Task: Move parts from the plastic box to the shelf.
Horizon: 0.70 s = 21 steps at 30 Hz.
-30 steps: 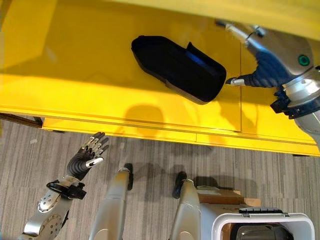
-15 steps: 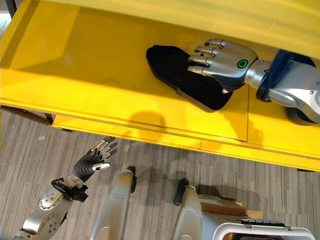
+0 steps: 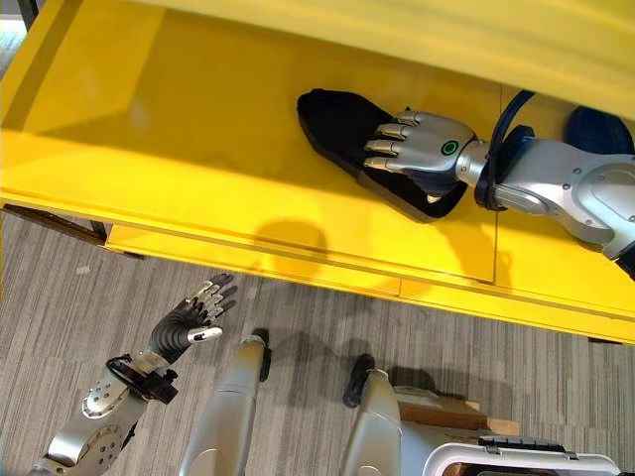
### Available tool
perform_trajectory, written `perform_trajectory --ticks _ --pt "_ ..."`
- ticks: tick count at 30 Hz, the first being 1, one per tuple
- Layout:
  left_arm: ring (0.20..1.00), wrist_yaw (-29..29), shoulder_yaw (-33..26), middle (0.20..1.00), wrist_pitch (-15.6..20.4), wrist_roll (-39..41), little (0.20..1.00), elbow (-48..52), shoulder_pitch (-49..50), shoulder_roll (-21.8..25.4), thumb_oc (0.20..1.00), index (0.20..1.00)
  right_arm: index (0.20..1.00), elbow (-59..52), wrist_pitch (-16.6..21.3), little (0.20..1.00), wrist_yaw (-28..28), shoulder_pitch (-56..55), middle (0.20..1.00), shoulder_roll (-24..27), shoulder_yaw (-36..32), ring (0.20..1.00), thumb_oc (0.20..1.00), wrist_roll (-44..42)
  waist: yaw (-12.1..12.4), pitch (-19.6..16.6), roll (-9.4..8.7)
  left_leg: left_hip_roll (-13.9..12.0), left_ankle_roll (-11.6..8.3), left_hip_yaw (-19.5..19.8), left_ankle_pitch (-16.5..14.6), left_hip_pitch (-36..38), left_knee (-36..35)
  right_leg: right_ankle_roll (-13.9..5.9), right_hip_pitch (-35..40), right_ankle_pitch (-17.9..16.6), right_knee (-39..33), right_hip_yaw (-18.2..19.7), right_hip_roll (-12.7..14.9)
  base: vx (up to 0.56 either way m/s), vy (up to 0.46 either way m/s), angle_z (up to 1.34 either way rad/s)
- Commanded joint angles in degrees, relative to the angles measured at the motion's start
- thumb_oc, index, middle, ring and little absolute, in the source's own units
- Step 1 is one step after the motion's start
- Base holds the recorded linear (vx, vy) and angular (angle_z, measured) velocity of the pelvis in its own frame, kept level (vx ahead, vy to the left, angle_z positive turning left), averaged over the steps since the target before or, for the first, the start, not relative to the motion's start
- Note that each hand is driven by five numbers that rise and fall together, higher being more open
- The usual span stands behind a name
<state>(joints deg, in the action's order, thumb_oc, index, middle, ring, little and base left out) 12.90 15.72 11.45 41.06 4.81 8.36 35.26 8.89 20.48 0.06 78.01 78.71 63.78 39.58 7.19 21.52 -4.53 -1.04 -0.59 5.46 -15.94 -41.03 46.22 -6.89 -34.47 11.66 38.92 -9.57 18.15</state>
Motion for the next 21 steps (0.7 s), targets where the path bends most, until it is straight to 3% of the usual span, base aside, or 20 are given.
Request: perform_trajectory --ticks 1,12,21 --pt "1.0 1.14 -0.78 1.0 1.79 -1.2 1.0 3.27 2.36 1.15 1.0 1.0 1.0 2.0 -1.66 1.0 -0.77 4.16 1.0 2.23 -0.12 1.0 1.0 -1.91 0.33 -0.71 0.6 -3.47 -3.45 3.47 4.97 0.34 -3.47 -0.12 -1.06 0.24 8.06 3.36 -0.13 0.0 0.0 0.0" --pt "1.0 1.37 -0.85 1.0 1.75 -0.77 1.0 3.05 3.02 0.8 1.0 1.0 1.0 3.5 -2.72 1.0 -2.75 2.56 1.0 5.72 -4.47 1.0 1.0 -3.94 -0.22 -0.78 0.37 -3.7 -3.48 3.45 4.81 0.23 -3.31 -0.18 -1.49 0.4 8.46 3.7 -0.17 0.0 0.0 0.0" --pt "1.0 1.33 -0.83 1.0 1.8 -1.08 1.0 2.87 2.99 0.93 1.0 1.0 1.0 4.86 -2.77 1.0 -1.76 1.06 1.0 5.86 -3.46 1.0 1.0 -2.5 -0.35 -1.0 0.43 -3.69 -3.52 3.38 4.58 0.18 -3.09 -0.26 -1.5 0.7 8.75 3.7 -0.1 0.0 0.0 0.0"
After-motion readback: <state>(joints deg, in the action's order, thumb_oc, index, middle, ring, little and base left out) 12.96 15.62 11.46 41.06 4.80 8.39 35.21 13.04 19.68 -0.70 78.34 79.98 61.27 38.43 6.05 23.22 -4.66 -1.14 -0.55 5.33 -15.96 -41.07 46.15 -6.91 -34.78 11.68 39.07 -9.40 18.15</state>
